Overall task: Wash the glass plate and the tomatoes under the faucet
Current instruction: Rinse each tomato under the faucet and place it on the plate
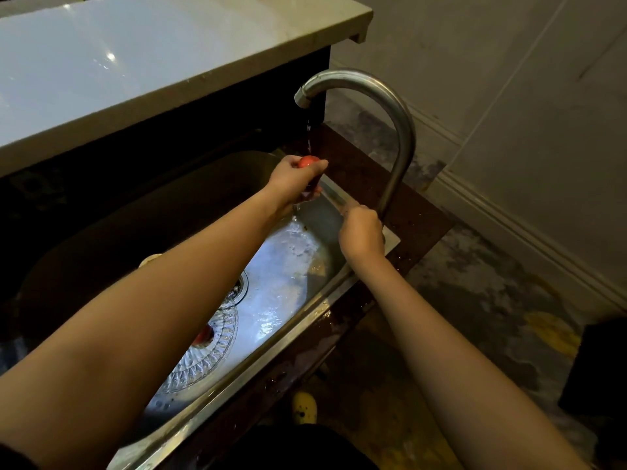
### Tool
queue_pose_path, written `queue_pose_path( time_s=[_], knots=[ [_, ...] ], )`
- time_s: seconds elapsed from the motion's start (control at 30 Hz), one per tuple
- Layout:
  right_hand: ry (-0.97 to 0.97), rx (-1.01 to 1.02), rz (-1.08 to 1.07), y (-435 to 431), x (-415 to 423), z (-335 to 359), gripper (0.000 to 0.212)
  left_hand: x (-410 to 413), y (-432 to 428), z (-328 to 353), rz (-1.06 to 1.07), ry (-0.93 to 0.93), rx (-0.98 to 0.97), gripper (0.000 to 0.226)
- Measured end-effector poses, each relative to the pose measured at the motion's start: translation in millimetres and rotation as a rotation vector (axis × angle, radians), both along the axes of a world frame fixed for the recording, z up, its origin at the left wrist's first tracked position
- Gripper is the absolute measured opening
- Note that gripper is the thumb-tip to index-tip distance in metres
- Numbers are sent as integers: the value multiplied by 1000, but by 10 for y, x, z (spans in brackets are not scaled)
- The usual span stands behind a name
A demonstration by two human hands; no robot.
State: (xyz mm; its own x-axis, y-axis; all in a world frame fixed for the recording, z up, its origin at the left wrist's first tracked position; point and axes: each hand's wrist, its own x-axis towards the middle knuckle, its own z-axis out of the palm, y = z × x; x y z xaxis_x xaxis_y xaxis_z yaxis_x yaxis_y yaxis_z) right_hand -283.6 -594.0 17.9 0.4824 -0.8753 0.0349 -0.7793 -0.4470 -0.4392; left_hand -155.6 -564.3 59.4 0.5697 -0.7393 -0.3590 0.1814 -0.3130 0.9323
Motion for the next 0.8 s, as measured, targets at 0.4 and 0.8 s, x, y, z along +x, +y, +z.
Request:
queue_pose_path(
  time_s=[0.4, 0.8],
  knots=[
    [-114, 71, -6, 57, -73, 20, 29, 34, 59, -68, -37, -97, -17, 50],
    [-154, 72, 380, 477, 378, 85, 26, 592, 899, -157, -30, -369, 116, 43]
  ],
)
